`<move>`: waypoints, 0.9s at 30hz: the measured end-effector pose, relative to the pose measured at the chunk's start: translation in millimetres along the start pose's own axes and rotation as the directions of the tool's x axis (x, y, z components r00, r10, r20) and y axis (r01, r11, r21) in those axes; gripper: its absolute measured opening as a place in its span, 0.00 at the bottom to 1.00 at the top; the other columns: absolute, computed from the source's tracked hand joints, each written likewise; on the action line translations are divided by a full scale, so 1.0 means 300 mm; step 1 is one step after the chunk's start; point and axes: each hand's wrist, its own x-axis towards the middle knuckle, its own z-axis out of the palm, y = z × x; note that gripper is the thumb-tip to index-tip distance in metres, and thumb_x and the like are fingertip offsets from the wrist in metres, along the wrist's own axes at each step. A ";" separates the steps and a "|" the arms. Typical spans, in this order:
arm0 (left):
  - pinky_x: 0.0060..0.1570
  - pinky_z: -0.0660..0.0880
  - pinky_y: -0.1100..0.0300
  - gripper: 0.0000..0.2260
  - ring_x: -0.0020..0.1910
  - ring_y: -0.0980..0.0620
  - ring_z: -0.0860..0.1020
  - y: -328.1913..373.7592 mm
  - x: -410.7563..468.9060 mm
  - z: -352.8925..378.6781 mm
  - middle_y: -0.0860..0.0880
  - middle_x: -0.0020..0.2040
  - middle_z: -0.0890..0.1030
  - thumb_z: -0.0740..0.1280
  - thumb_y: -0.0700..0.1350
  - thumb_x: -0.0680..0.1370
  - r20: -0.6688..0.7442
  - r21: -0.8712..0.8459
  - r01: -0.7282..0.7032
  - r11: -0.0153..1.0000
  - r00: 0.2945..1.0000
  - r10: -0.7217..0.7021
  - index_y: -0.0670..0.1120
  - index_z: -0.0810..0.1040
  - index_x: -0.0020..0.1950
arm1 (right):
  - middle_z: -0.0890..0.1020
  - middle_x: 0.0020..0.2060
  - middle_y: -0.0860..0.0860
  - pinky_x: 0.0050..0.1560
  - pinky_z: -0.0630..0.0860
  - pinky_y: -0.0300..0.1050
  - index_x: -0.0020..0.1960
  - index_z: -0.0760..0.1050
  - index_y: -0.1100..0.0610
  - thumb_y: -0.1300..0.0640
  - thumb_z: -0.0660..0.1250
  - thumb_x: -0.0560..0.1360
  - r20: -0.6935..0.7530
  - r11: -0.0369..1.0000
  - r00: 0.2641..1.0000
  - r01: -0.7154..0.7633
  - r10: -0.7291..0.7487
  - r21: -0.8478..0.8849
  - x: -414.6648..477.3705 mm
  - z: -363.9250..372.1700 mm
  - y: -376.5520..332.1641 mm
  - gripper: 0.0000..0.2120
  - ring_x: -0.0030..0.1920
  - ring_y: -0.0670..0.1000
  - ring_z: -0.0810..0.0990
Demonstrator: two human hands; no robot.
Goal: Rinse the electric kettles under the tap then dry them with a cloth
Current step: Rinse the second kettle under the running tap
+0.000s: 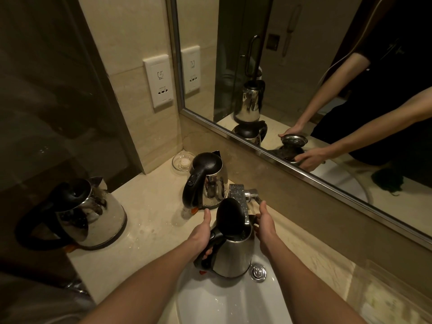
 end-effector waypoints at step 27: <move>0.28 0.69 0.61 0.52 0.21 0.51 0.68 0.008 -0.019 -0.003 0.46 0.23 0.69 0.40 0.78 0.71 -0.011 0.028 0.050 0.998 0.999 -0.050 0.36 0.76 0.66 | 0.71 0.71 0.60 0.72 0.61 0.57 0.77 0.62 0.58 0.31 0.51 0.78 0.006 1.000 1.000 -0.006 0.006 -0.007 0.001 0.000 0.011 0.39 0.71 0.61 0.68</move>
